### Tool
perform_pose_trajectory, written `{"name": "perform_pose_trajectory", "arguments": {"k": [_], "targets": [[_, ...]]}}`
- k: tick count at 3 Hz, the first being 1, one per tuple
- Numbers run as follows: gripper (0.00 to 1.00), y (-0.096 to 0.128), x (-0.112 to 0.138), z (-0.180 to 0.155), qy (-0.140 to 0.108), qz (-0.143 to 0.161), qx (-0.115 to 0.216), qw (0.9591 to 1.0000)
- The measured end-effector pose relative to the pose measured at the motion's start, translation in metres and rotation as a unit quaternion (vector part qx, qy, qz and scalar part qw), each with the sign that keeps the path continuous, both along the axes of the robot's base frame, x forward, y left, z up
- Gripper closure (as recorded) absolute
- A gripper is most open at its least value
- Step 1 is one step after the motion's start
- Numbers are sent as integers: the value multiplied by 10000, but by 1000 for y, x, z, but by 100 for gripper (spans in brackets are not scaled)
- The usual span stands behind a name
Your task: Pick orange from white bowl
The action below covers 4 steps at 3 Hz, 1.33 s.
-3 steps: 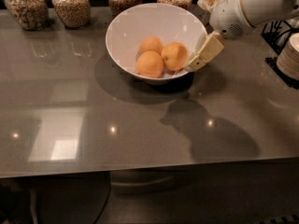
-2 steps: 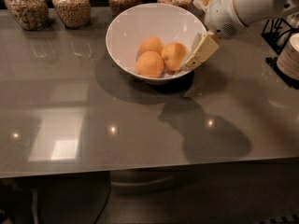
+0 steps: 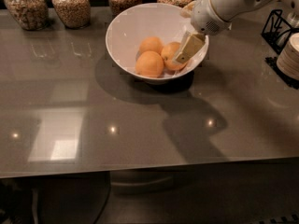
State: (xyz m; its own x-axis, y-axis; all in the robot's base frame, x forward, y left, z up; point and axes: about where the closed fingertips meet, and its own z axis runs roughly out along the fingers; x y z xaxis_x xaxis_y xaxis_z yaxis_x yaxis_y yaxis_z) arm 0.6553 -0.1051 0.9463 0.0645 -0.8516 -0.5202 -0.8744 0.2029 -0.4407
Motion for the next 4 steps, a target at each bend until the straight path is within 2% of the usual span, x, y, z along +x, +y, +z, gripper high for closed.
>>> {"name": "perform_pose_trajectory", "arguments": {"k": [1,4], "targets": [[26,4,15,-16,141,9,-161,9998],[34,0,16,-45,564,-108,-400,9975]]}}
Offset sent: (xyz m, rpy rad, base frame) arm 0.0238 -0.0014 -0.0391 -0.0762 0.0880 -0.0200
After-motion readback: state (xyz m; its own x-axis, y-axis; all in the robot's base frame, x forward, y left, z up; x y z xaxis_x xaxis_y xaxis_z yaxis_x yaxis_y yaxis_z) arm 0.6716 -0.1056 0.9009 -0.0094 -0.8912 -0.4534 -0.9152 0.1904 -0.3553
